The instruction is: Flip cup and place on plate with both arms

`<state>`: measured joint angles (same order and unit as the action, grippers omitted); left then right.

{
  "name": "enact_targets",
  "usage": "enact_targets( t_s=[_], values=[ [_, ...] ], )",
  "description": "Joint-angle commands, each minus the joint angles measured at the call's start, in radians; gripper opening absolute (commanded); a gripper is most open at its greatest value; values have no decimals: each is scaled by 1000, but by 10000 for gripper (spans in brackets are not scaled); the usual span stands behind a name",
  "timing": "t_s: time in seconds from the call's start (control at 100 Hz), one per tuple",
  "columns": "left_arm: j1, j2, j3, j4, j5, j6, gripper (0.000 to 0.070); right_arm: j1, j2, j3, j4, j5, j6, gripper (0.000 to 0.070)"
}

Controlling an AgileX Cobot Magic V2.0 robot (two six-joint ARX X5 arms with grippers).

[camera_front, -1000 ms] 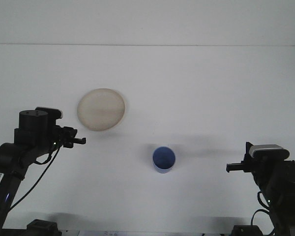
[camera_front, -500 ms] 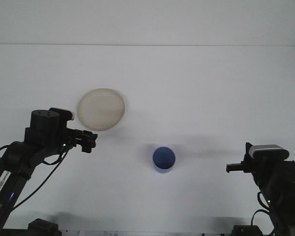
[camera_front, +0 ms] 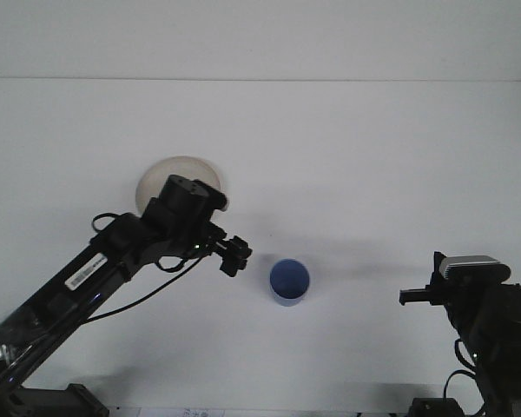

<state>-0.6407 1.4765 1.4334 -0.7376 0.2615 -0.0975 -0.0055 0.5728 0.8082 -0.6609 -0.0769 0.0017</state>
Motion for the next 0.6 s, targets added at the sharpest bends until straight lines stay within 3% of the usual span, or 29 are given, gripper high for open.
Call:
enact_targets(
  t_s=[0.0, 0.29, 0.46, 0.59],
  values=[
    [-35, 57, 53, -14, 6, -7, 463, 0, 5, 6, 10, -2, 9, 0],
    [-140, 221, 122, -47, -4, 35, 463, 1, 5, 6, 10, -2, 10, 0],
    [-159, 294, 122, -35, -70, 41, 463, 1, 5, 6, 10, -2, 10, 0],
    [-160, 337, 122, -12, -72, 44, 443, 0, 5, 6, 10, -2, 10, 0]
  ],
)
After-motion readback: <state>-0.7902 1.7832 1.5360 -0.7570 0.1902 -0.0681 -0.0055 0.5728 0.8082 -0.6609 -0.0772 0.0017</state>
